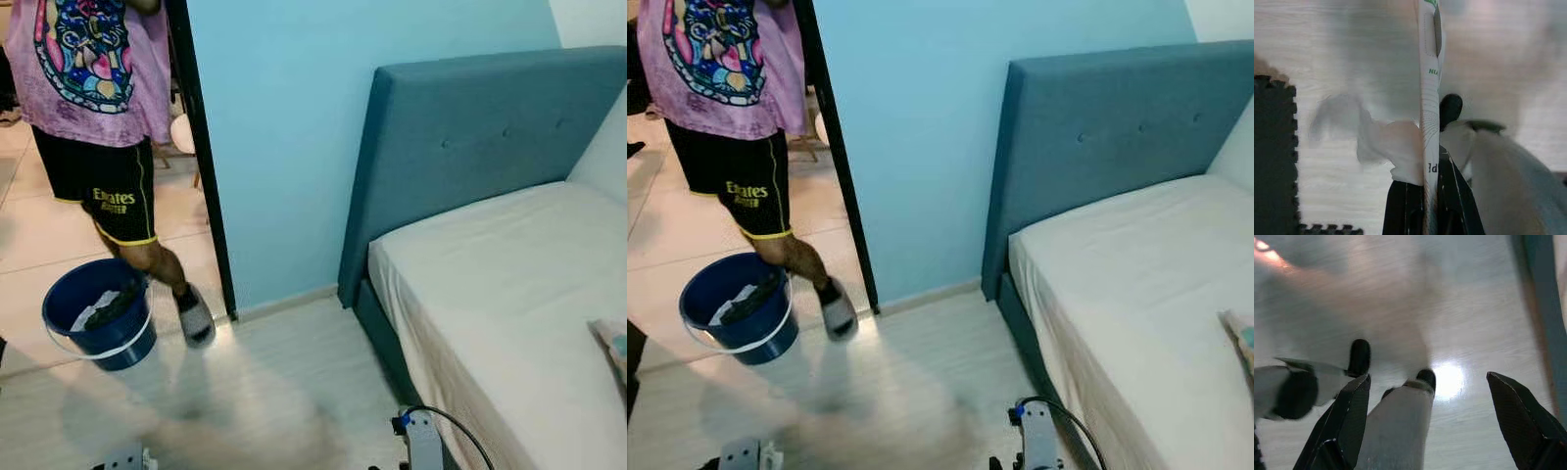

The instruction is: Clean up the room

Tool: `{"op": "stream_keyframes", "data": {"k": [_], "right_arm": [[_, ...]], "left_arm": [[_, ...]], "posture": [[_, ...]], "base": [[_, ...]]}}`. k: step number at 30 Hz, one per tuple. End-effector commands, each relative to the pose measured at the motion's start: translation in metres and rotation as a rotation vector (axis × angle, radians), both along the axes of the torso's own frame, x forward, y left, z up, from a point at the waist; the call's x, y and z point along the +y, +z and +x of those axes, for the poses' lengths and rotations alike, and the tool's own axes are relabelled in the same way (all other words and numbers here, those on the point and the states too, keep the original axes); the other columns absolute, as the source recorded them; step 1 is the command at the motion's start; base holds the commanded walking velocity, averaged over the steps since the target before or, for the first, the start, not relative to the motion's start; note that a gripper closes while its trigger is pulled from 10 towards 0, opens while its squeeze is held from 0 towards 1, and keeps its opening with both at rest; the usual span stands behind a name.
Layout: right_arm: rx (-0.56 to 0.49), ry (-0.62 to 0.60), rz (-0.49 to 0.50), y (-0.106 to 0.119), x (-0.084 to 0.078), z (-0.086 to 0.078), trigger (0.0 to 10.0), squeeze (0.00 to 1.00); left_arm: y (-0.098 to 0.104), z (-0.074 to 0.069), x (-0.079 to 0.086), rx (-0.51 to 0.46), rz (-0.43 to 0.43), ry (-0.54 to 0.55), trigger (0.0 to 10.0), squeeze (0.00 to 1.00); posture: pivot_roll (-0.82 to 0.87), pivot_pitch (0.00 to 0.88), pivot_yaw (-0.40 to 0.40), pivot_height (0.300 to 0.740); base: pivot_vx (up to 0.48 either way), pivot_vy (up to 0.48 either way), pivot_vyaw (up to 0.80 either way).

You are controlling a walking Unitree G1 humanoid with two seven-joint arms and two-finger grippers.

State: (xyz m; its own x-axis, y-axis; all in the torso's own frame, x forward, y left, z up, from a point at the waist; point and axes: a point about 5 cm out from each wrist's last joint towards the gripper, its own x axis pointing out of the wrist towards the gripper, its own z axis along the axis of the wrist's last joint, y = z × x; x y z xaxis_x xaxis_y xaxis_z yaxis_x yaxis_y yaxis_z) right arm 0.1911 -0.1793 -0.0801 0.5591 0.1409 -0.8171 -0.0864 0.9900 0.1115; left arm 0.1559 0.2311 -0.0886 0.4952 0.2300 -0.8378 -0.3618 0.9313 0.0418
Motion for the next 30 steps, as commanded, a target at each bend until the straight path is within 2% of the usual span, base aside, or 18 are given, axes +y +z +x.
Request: {"op": "stream_keyframes", "data": {"k": [1,18,26,30], "right_arm": [[-0.004,0.014,0.007,0.000,0.004,0.001,10.0,0.00],[-0.007,0.013,-0.006,0.001,-0.001,0.001,10.0,0.00],[-0.020,0.001,-0.025,0.003,-0.006,0.004,10.0,0.00],[-0.022,0.002,-0.037,0.003,-0.007,0.005,10.0,0.00]], "left_arm": [[-0.003,-0.008,0.000,0.026,-0.009,0.007,10.0,0.00],[-0.003,-0.008,0.000,0.007,-0.013,0.044,10.0,0.00],[0.003,0.004,0.004,-0.040,-0.002,0.066,10.0,0.00],[0.006,0.010,0.005,-0.074,-0.006,0.068,10.0,0.00]], "posture": [[-0.11,0.082,-0.067,0.728],[-0.11,0.081,-0.076,0.728],[-0.12,0.083,-0.078,0.728],[-0.12,0.083,-0.078,0.728]], "base": [[0.000,0.000,0.66],[0.000,0.000,0.66],[0.000,0.000,0.67],[0.427,0.000,0.00]]}}
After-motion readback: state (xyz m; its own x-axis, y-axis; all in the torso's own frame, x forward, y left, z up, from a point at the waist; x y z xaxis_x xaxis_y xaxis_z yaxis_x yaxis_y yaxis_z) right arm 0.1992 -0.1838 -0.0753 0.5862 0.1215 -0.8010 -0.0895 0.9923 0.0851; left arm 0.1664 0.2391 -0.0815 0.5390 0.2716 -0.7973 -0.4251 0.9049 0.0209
